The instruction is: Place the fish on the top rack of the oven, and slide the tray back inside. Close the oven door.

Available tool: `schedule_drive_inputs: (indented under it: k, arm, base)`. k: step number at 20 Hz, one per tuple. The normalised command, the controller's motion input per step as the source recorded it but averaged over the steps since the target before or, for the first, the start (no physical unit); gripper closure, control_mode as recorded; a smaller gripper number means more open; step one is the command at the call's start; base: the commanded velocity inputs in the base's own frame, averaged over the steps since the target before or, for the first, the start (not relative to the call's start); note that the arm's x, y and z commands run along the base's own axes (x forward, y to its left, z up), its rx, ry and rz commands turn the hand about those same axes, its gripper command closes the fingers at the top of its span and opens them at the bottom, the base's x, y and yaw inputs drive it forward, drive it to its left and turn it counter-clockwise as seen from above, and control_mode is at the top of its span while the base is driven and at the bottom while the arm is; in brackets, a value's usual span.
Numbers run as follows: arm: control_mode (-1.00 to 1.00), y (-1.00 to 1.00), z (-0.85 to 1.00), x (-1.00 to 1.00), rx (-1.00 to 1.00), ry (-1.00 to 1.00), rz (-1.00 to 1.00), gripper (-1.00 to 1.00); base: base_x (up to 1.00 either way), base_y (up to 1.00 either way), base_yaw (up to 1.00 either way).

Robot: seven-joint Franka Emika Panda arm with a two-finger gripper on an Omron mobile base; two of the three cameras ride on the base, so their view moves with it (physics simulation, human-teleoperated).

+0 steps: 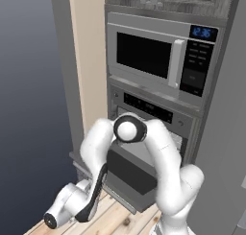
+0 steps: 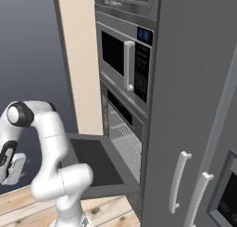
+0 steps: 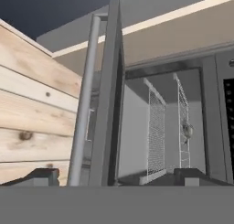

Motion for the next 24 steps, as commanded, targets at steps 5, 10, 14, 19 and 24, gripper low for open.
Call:
schedule_drive_inputs:
  k: [5, 10, 14, 19, 24]
  arm:
    - [-1.00, 0.02, -0.01, 0.00, -0.05, 0.00, -0.01, -1.00]
    - [-1.00, -0.01, 0.00, -0.03, -0.12, -0.18, 0.00, -1.00]
    - [-1.00, -0.01, -0.24, -0.08, -0.16, -0.25, 0.00, -1.00]
    - [-1.00, 0.00, -0.14, 0.03, -0.17, 0.17, 0.00, -1.00]
    - [-1.00, 0.00, 0.00, 0.05, -0.17, 0.35, -0.01, -1.00]
  base:
    - [0.00, 0.00, 0.00]
    - [0.00, 0.00, 0.00]
    - [0.00, 0.00, 0.00]
    - [0.00, 0.00, 0.00]
    - [0.00, 0.00, 0.00]
